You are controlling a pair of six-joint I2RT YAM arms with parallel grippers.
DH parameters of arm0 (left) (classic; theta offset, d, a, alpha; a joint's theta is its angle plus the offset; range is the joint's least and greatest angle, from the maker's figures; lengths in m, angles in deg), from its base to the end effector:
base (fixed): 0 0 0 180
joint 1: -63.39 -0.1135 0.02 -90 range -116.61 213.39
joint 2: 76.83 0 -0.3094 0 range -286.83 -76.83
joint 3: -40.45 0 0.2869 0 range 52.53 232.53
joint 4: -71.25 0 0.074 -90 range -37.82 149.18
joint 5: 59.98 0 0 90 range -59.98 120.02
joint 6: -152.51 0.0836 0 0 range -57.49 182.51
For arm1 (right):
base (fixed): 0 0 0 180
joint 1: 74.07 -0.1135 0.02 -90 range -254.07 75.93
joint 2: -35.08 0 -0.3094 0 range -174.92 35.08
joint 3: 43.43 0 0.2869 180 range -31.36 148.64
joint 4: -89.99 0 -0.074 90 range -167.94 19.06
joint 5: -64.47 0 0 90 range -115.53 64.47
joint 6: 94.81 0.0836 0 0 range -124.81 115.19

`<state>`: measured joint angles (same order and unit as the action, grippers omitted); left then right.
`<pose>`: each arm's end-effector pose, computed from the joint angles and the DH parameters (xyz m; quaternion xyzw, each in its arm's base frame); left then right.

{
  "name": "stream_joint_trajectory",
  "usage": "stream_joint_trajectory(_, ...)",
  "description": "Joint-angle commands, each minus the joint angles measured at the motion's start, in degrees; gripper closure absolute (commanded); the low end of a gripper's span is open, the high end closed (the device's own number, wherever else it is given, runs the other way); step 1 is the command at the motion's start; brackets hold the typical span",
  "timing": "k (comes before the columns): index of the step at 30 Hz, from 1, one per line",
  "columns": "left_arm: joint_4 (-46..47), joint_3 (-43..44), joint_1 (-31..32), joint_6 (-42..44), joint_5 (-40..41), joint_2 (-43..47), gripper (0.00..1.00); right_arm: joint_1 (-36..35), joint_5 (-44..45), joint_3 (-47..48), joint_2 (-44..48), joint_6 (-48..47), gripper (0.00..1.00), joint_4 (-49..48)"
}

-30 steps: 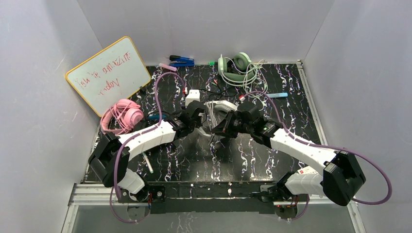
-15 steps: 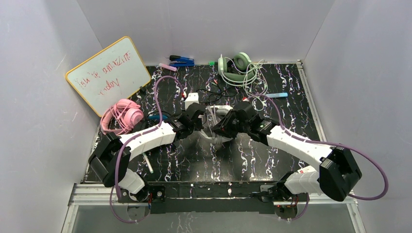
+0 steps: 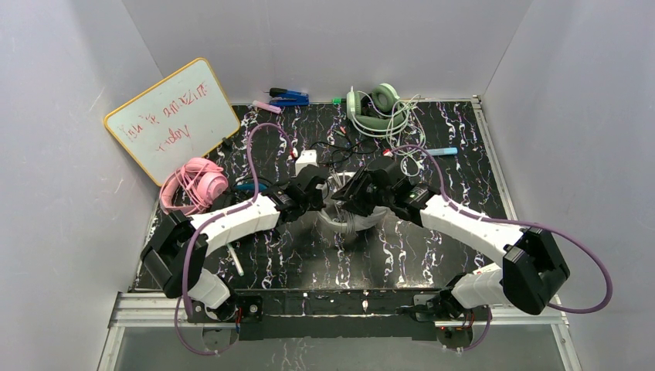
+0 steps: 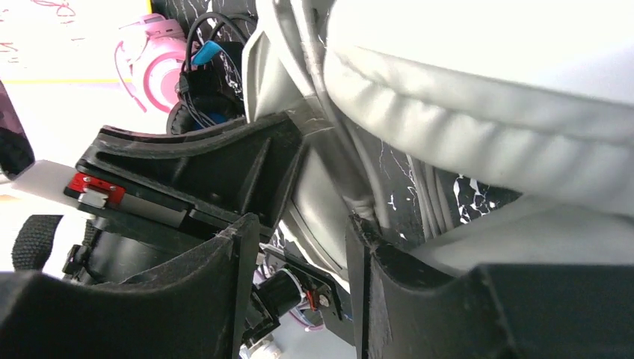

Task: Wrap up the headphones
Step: Wrap the headphones cable around the headphones.

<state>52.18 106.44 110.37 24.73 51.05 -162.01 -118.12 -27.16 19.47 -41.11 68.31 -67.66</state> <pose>0.2841 -0.2605 0.2334 -0.0084 0.8882 -0.1679 0.4276 0.2524 0.2474 0.2562 0.2169 0.8626 0.3964 0.2273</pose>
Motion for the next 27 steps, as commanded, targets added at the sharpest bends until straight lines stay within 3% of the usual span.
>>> stream_joint_trajectory(1, 1.0, 1.9, 2.2, -2.2, -6.7, 4.1, 1.0, 1.2, 5.6, 2.7, -0.7, -3.9, 0.46, -2.3)
stream_joint_trajectory(4, 0.3, 2.5, 2.2, -2.3, -6.3, 4.4, 1.0, 1.2, 4.1, 4.3, -1.5, -7.6, 0.47, -0.6)
stream_joint_trajectory(10, -0.8, 3.5, 2.2, -2.1, -6.1, 5.0, 1.0, 1.2, 6.1, 6.7, -2.7, -10.4, 0.62, 4.9)
stream_joint_trajectory(15, -3.2, 4.3, 2.2, -2.7, -4.9, 4.8, 1.0, 1.2, 3.4, 8.5, -2.6, -16.9, 0.68, 5.4)
stream_joint_trajectory(19, -4.8, 4.9, 2.2, -2.9, -4.3, 4.0, 1.0, 1.2, -0.9, 10.5, -1.5, -23.4, 0.67, 4.5)
stream_joint_trajectory(24, -6.8, 6.2, 2.2, -2.0, -5.1, 2.4, 1.0, 1.2, -11.0, 11.8, 0.8, -34.5, 0.57, 0.3)
stream_joint_trajectory(27, -8.2, 7.3, 2.2, -1.4, -5.7, 1.1, 1.0, 1.2, -12.7, 13.5, 1.3, -37.7, 0.54, 1.0)
